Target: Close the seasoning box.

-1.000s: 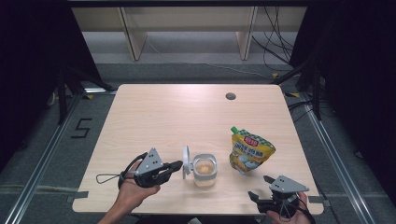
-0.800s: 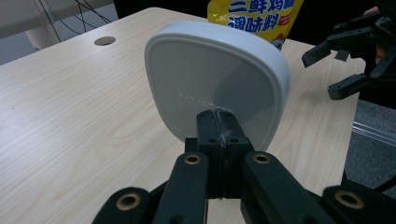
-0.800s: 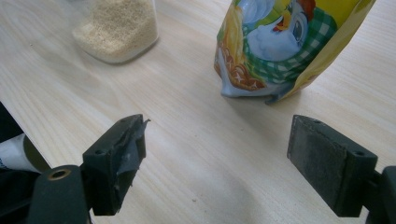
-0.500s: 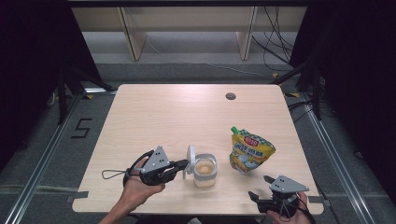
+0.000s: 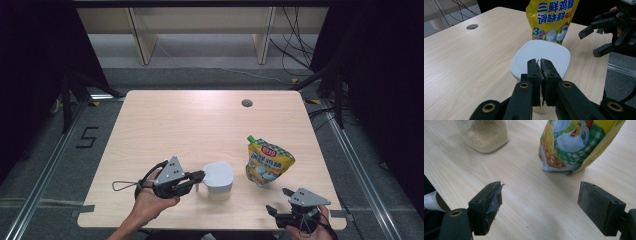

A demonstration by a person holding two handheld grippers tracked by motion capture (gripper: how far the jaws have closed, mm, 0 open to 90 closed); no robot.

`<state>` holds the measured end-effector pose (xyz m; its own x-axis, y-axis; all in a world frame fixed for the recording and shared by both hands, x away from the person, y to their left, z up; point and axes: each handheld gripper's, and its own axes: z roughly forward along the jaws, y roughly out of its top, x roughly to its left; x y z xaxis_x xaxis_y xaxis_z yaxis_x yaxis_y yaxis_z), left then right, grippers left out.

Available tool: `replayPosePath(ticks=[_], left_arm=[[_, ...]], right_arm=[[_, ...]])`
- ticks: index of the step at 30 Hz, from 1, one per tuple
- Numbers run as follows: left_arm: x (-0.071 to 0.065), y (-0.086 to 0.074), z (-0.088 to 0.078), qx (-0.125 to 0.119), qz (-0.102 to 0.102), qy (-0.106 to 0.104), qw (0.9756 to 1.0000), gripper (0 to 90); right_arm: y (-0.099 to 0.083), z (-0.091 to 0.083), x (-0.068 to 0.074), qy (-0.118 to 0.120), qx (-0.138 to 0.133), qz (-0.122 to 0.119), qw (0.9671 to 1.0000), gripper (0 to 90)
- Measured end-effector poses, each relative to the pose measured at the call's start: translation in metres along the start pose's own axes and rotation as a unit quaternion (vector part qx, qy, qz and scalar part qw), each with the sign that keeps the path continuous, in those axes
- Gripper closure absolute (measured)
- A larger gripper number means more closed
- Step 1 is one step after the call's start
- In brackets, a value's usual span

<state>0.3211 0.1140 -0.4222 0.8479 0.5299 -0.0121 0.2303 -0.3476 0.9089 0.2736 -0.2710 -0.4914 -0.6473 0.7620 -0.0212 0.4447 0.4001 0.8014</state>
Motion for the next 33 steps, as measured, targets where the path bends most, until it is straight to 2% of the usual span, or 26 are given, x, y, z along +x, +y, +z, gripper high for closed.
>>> replayPosePath(ticks=[3,4,6,7,8,9,10,12,16,17,18,21,23,24,25,26,29,30,33], left_arm=[[0.003,-0.001,-0.005,-0.005,-0.011,-0.006,0.9999,80.1],[0.005,-0.001,-0.006,-0.008,-0.010,-0.010,0.9999,77.6],[0.006,-0.003,-0.010,-0.011,-0.019,-0.008,0.9997,72.8],[0.006,-0.004,-0.012,-0.012,-0.015,-0.006,0.9998,69.5],[0.006,-0.006,-0.013,-0.012,-0.016,-0.002,0.9998,66.6],[0.008,-0.007,-0.015,-0.010,-0.003,0.000,0.9999,64.1],[0.007,-0.010,-0.017,-0.007,-0.013,0.003,0.9999,61.4],[0.008,-0.015,-0.020,-0.004,-0.007,0.007,0.9999,55.8],[0.011,-0.028,-0.024,0.004,-0.018,0.025,0.9995,47.9],[0.014,-0.031,-0.025,0.005,-0.015,0.027,0.9995,45.4],[0.014,-0.034,-0.026,0.009,-0.025,0.033,0.9991,44.4],[0.018,-0.044,-0.028,0.013,-0.034,0.038,0.9986,42.0],[0.020,-0.050,-0.029,0.020,-0.032,0.038,0.9985,40.4],[0.019,-0.054,-0.029,0.021,-0.049,0.040,0.9978,39.4],[0.021,-0.056,-0.030,0.027,-0.036,0.043,0.9981,38.3],[0.021,-0.059,-0.030,0.028,-0.047,0.042,0.9976,36.9],[0.023,-0.065,-0.030,0.038,-0.054,0.043,0.9969,34.4],[0.023,-0.067,-0.031,0.042,-0.056,0.046,0.9965,33.4],[0.023,-0.073,-0.030,0.045,-0.050,0.039,0.9970,32.2]], right_arm=[[0.000,0.000,0.000,-0.001,0.003,0.001,1.0000,20.5],[0.000,0.000,0.001,-0.003,0.005,0.005,1.0000,20.5],[0.000,0.000,0.002,0.000,0.005,0.008,1.0000,20.5],[0.000,-0.001,0.002,-0.002,0.007,0.009,0.9999,20.5],[0.000,0.000,0.000,-0.003,0.003,0.000,1.0000,20.5],[0.000,0.000,0.000,-0.003,0.003,0.001,1.0000,20.5],[0.000,0.000,0.000,-0.002,0.004,0.000,1.0000,20.5],[0.000,0.000,0.000,-0.002,0.005,0.001,1.0000,20.5],[0.000,0.000,0.001,-0.002,0.008,0.000,1.0000,20.5],[0.000,0.000,0.001,-0.003,0.009,0.003,0.9999,20.5],[0.000,0.000,0.001,-0.001,0.008,0.000,1.0000,20.5],[0.001,-0.001,0.002,-0.004,0.004,-0.003,1.0000,20.5],[0.001,0.000,0.002,-0.003,0.006,-0.007,1.0000,20.5],[0.001,0.000,0.003,0.002,0.011,0.001,0.9999,20.5],[0.001,0.000,0.002,0.000,0.008,-0.002,1.0000,20.5],[0.000,0.000,0.004,0.000,0.010,0.008,0.9999,20.5],[0.000,0.000,0.004,0.002,0.013,0.009,0.9999,20.5],[0.000,0.001,0.003,0.003,0.013,0.003,0.9999,20.5],[0.000,0.001,0.003,0.003,0.012,0.003,0.9999,20.5]])
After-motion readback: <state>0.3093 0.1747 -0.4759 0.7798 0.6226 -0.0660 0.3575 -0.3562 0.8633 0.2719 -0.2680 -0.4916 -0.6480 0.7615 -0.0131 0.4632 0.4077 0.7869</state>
